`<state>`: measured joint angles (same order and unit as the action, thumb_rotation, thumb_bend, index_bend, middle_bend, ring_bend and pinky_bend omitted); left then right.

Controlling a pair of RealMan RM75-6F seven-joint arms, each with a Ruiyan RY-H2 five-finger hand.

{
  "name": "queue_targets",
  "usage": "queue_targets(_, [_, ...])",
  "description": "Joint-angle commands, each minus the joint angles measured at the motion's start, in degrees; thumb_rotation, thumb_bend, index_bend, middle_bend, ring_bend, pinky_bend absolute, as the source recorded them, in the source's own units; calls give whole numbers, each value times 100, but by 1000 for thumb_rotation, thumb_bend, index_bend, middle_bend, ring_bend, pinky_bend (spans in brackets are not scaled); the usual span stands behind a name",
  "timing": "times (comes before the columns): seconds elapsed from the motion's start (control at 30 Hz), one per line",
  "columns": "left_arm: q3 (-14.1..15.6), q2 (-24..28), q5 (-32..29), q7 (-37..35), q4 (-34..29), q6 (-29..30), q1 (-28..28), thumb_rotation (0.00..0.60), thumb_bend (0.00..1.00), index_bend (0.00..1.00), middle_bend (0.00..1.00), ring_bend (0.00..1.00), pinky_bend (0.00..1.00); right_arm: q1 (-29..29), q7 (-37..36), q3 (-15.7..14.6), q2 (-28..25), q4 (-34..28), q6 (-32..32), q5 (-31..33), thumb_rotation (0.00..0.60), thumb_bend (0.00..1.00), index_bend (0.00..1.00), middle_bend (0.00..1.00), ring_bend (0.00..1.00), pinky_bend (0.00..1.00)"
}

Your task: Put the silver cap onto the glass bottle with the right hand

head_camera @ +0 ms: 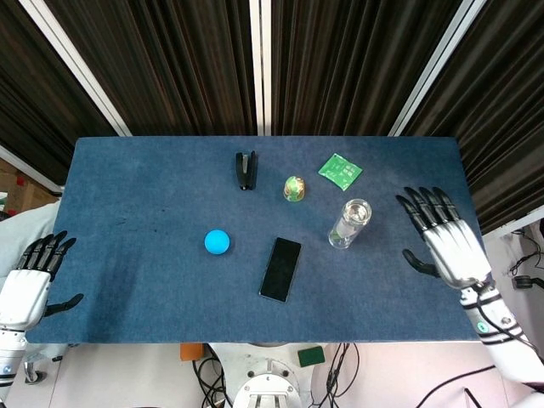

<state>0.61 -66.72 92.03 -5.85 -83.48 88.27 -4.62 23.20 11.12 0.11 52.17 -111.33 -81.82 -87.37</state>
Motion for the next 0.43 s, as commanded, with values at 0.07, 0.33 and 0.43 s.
queue_targets(0.07, [-20,-27,63,124,-60,64,-12,600,54,103,47,8,89,-1745,-1410,-686,1718,3083,-1644,-724,600,270,0,0,0,0])
queue_targets(0.33, [-2,-74,158,381,-172,104,-16,600,54,101,46,8,90,-2032,-2041,-387,2493,4565,-1373,-149,600,270,0,0,0,0])
queue_targets(0.43, [7,-94,130,422,-182,64,-16,600,55,100,43,9,89,-2043,-2204,-300,2604,4781,-1282,-89,600,270,0,0,0,0])
